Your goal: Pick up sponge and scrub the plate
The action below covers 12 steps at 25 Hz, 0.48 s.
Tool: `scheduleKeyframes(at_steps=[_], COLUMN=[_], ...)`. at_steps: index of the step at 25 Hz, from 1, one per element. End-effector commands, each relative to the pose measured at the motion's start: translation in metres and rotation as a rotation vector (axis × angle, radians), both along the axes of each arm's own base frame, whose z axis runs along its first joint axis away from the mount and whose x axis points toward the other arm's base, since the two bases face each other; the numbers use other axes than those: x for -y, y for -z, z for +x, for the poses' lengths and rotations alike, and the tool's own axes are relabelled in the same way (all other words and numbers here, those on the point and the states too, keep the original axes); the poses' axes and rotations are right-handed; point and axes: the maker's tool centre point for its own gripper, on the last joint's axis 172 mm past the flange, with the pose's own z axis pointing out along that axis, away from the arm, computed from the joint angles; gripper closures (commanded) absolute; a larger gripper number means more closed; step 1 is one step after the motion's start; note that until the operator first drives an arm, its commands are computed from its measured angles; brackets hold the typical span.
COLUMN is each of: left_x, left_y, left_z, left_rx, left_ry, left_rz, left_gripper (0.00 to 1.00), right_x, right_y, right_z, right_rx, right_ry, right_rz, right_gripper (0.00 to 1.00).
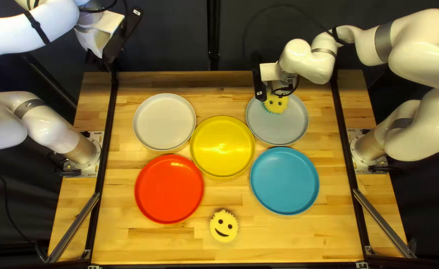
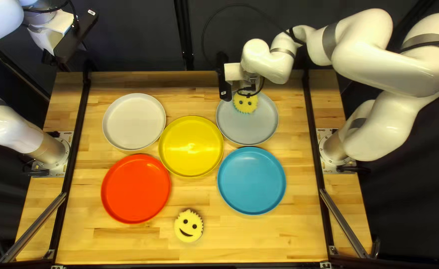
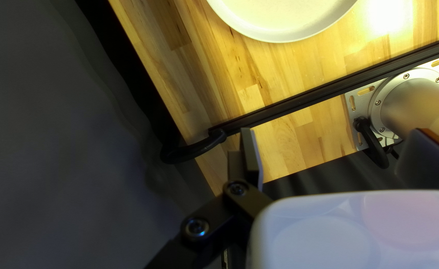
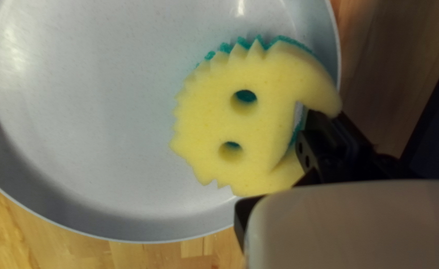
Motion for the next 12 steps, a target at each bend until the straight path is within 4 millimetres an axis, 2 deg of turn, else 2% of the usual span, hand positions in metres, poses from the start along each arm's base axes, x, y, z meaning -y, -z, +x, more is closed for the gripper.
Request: scheduleKeyframes(at_steps=[1, 5, 12], left_x=[0.000, 0.000, 0.000], left_y=[0.000, 0.000, 0.000], left_z=[0.000, 0.000, 0.000], left_rx=[0.000, 0.000, 0.000], left_ry=[0.000, 0.000, 0.000], left_rz=[0.000, 0.000, 0.000], left_gripper=[0.00, 0.00, 0.00], right_x=[-0.020, -0.039, -0.046], right_y=[-0.001, 0.001, 0.006], right_z=[0.004, 0.010, 0.015], right_rx=[-0.003, -0.009, -0.013], right_ry=[0.000, -0.002, -0.012], right_rz=[-0.012, -0.017, -0.016], right_gripper=[1.00, 1.00, 1.00])
